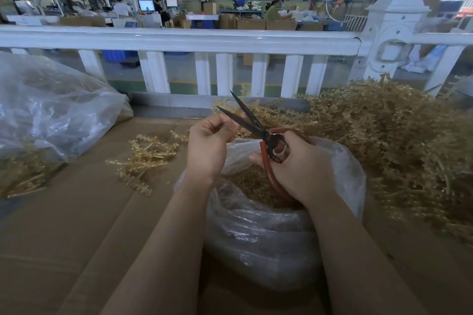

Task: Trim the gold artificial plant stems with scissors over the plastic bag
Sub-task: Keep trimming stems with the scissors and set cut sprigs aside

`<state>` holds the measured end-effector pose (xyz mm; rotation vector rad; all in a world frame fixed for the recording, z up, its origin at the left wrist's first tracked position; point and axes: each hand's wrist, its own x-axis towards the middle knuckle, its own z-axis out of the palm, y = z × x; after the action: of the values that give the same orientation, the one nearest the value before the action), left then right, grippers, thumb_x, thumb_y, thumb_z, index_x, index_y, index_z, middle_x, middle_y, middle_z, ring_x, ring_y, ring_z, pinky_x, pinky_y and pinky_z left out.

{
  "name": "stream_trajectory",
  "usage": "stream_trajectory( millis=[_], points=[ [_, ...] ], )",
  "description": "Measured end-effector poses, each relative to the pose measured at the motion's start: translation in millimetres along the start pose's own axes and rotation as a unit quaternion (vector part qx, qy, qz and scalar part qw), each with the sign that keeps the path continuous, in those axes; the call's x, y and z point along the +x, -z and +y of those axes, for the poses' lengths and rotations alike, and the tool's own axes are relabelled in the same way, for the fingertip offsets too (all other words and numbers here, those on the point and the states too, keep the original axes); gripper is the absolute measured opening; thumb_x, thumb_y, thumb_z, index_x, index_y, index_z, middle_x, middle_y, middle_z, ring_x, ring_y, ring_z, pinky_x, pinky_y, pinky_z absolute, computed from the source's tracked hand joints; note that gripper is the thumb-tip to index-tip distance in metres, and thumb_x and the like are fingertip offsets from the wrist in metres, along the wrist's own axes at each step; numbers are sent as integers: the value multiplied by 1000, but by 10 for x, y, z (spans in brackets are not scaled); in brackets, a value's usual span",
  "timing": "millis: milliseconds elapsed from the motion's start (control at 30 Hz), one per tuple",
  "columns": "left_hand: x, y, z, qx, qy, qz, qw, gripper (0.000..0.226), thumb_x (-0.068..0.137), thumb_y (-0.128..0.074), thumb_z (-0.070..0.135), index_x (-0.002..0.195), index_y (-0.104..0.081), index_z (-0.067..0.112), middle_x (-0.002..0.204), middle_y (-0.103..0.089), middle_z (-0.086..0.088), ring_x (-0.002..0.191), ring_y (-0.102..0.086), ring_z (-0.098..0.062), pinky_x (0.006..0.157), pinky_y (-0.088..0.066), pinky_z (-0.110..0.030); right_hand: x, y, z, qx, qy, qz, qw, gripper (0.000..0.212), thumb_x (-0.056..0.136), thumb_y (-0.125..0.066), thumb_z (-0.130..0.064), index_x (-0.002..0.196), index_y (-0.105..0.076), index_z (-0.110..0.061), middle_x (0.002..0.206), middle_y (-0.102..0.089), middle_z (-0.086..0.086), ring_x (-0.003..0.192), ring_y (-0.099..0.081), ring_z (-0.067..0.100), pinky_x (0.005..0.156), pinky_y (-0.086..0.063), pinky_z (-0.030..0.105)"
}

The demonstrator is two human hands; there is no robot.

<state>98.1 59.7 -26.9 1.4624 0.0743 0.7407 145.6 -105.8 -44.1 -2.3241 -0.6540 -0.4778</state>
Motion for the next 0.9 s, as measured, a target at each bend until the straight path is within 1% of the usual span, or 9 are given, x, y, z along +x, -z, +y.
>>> stream_trajectory(
  millis=[100,200,267,333,433,533,733,833,900],
  points=[
    [-10,7,18,-4,-1,0,1000,32,94,-58,0,70,-69,16,63,-49,-2,61,-38,-11,62,-36,-24,-9,-2,-12,-35,8,21,999,64,73,-54,-84,92,-62,-24,81,-66,-11,78,-62,10,72,-57,37],
    [-26,9,39,-12,-1,6,1000,34,94,-60,2,71,-74,22,62,-54,2,63,-40,-12,63,-39,-21,-20,-7,-21,-70,18,48,996,58,78,-59,-80,83,-62,-23,74,-64,-10,71,-61,12,65,-55,35],
    [-31,2,49,-15,1,14,1000,29,94,-62,3,77,-75,22,62,-58,7,62,-43,-9,63,-42,-19,-27,-2,-29,-82,19,60,995,56,79,-62,-78,77,-61,-22,68,-61,-9,67,-59,13,60,-53,34],
    [-32,-6,54,-20,3,20,1000,26,94,-63,4,77,-74,20,61,-57,9,60,-44,-7,63,-43,-19,-34,7,-38,-86,18,67,994,57,80,-64,-76,74,-60,-20,64,-60,-8,63,-57,15,58,-51,35],
    [-35,-5,44,-23,-1,23,999,30,94,-63,4,69,-70,19,61,-53,5,60,-43,-10,63,-42,-21,-40,14,-52,-90,11,64,994,56,83,-63,-74,75,-62,-19,64,-61,-6,63,-58,16,59,-52,37],
    [-38,-5,37,-26,-5,25,999,25,94,-63,4,72,-70,15,63,-52,0,61,-42,-11,64,-42,-23,-36,23,-59,-85,13,63,994,56,83,-63,-74,75,-62,-19,64,-61,-7,63,-58,16,59,-52,37],
    [-35,-10,41,-27,-3,31,999,16,94,-64,4,82,-73,12,61,-61,11,60,-50,-3,66,-46,-19,-26,24,-44,-71,21,65,995,59,81,-61,-77,74,-62,-18,63,-60,-7,62,-58,16,60,-53,36],
    [-34,-8,43,-20,-2,30,999,15,93,-65,5,83,-72,11,63,-63,12,62,-53,-1,68,-47,-19,-9,15,-25,-67,18,59,996,58,81,-62,-77,72,-60,-19,62,-59,-8,59,-57,13,58,-52,34],
    [-26,-7,41,-22,6,28,999,16,93,-65,6,80,-72,12,64,-61,7,62,-52,-4,68,-46,-19,-11,6,-10,-59,18,54,997,57,80,-63,-77,73,-60,-20,62,-59,-10,60,-57,10,58,-51,30]
  ],
)
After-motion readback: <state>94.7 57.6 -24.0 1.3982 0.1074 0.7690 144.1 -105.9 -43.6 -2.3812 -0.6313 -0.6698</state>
